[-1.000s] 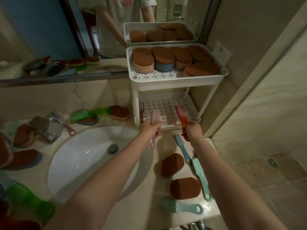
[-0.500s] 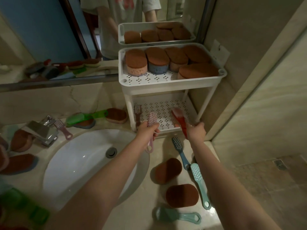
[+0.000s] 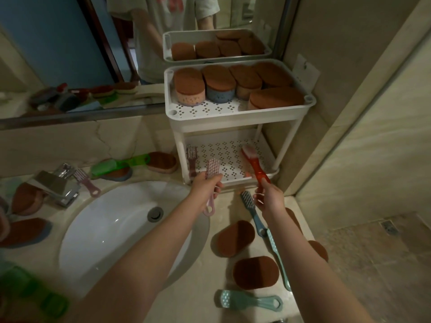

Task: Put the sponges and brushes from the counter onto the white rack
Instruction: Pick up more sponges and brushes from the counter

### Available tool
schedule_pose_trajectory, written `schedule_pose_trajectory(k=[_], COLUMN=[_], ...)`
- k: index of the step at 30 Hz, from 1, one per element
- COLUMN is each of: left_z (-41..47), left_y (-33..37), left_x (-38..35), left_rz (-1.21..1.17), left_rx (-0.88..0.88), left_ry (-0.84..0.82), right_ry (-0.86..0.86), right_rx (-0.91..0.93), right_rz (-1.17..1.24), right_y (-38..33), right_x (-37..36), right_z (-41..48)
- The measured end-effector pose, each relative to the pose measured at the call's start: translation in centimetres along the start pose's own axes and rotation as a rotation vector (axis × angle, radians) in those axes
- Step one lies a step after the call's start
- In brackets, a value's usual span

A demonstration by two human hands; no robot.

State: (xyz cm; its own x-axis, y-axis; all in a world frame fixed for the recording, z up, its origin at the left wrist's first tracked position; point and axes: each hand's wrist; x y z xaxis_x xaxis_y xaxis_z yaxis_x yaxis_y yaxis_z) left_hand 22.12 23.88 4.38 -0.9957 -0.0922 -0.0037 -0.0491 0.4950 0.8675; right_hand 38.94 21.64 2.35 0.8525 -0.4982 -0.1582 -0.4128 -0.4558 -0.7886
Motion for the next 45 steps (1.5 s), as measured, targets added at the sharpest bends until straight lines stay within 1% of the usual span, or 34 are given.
schedule_pose_trajectory(k=[3,7,11,19,22,23,24,26,29,30,32,35,36,38,40,42,45], left_z=[0.0,-0.1,-0.1,0.0,-0.1,-0.1,-0.3,-0.5,-0.6,-0.7,-0.8,-0.7,-0.7,-0.8,-1.1,-1.4,-1.8], left_y=[0.3,0.3,0.2,-0.1,0.1,0.3,0.6,1.5,2.7,3.1,3.7,4.1,4.1,3.9,3.1,2.1,1.6], left_x=[0.2,0.5,0.9,1.6,1.6,1.6,1.5,1.3,0.8,0.7,0.4,0.2,0.4,1.0,2.1,3.8,6.4], left_rz=[0.005,0.005,-0.009,-0.03,-0.055,-0.08,-0.119,-0.173,-0.189,-0.207,-0.238,-0.218,-0.178,0.013,0.237,0.393,0.426], left_rx=[-0.002,0.006,0.015,0.01,0.045,0.066,0.082,0.071,-0.021,-0.052,-0.103,-0.125,-0.121,-0.094,-0.083,-0.11,-0.107], left_ry=[0.002,0.02,0.011,0.029,0.04,0.04,0.034,0.003,-0.031,-0.042,-0.064,-0.087,-0.095,-0.099,-0.073,-0.047,0.017], right_ry=[0.037,0.123,0.166,0.155,0.164,0.131,0.059,-0.159,-0.466,-0.533,-0.576,-0.554,-0.54,-0.461,-0.322,-0.216,-0.18], right_rx=[-0.01,0.019,0.039,0.033,0.109,0.138,0.16,0.187,0.206,0.223,0.272,0.292,0.287,0.284,0.317,0.387,0.409], right_rz=[-0.042,-0.191,-0.317,-0.292,-0.339,-0.358,-0.375,-0.444,-0.621,-0.664,-0.654,-0.492,-0.466,-0.465,-0.568,-0.773,-1.018], right_y=[-1.4,-3.0,-3.4,-3.4,-3.3,-3.2,-3.1,-2.9,-2.5,-2.2,-1.5,-0.7,-0.6,-0.7,-1.2,-1.4,-0.9], right_x=[-0.9,-1.3,-1.5,-1.2,-1.5,-1.8,-2.2,-2.9,-3.4,-3.5,-3.8,-4.2,-4.4,-4.8,-5.9,-7.5,-10.1], right_z=[1.7,3.9,5.1,5.7,4.4,3.6,2.8,0.9,-1.5,-2.0,-2.6,-2.7,-2.7,-2.1,-0.9,0.7,2.8])
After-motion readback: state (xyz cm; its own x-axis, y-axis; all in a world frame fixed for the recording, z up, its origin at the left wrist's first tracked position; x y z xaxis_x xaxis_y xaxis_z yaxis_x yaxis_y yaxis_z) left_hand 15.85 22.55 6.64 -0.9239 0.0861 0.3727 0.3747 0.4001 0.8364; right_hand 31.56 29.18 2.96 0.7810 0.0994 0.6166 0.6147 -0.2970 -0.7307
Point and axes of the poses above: each hand's wrist, its own z-axis towards the middle knuckle, its own x-axis out of the back of the hand, y = z × x, and after that the axes turned 1 degree about x, right-handed
